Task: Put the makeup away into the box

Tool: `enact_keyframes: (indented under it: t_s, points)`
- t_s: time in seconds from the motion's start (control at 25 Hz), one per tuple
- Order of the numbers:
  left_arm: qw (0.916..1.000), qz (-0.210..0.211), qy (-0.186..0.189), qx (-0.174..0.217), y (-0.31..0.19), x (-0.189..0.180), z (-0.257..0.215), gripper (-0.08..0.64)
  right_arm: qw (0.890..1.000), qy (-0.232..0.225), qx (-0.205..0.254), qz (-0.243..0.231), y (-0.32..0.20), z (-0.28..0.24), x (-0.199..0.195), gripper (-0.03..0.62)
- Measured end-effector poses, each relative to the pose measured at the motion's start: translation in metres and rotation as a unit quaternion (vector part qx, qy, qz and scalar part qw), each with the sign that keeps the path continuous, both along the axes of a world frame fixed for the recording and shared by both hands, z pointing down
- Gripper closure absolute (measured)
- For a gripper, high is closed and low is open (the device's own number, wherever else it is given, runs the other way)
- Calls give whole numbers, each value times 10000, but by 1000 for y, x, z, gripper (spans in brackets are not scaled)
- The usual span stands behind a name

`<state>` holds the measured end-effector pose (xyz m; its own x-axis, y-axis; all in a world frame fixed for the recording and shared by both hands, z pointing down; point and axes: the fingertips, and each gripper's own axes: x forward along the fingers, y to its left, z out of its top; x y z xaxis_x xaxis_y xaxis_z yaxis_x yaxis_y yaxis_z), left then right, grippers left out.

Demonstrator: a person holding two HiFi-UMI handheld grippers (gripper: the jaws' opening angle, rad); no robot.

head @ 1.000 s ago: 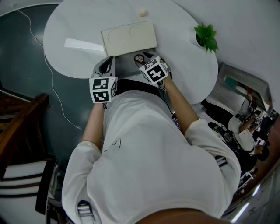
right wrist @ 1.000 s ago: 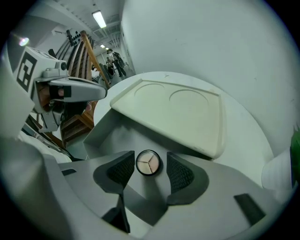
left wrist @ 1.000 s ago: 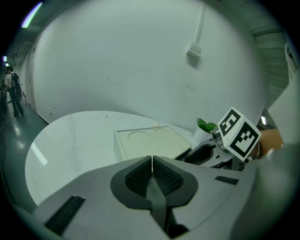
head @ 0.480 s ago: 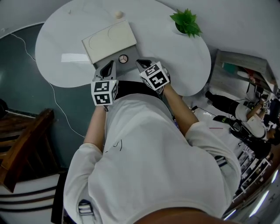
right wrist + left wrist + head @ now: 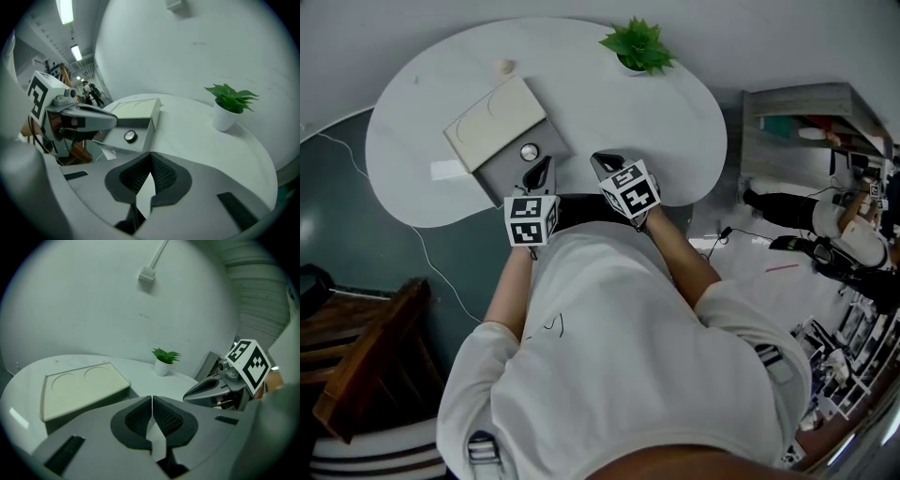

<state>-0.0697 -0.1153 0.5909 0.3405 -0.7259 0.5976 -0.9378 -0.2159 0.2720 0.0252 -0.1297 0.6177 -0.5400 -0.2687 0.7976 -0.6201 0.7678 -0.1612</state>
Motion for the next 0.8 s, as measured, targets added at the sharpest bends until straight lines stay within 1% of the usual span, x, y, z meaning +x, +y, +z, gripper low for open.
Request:
enact_keyframes:
  t_s: [0.08,0.16,0.32,0.44,0.6,0.8]
  points:
    - [9999,87,2,76,-4,14,-5,535,9989,-234,175,366,-8,-12,13,595]
    - [9997,92,-21,206,-12,23,-15,535,9959,-388,485,664,-20,-28,25,595]
    - [9980,82,19,630,-36,34,-50,535,9855,-505,1329,923,-48,-70,39,595]
    - [9944,70,65,1055,-52,38,-86,535,9759,-780,1715,1098,-64,-102,41,595]
    - [9856,-38,29,1692,-68,37,-137,535,9603,-1174,2208,1240,-80,-152,38,595]
    - [9720,-103,-88,2347,-75,31,-195,535,9328,-1626,2933,1320,-88,-227,37,595]
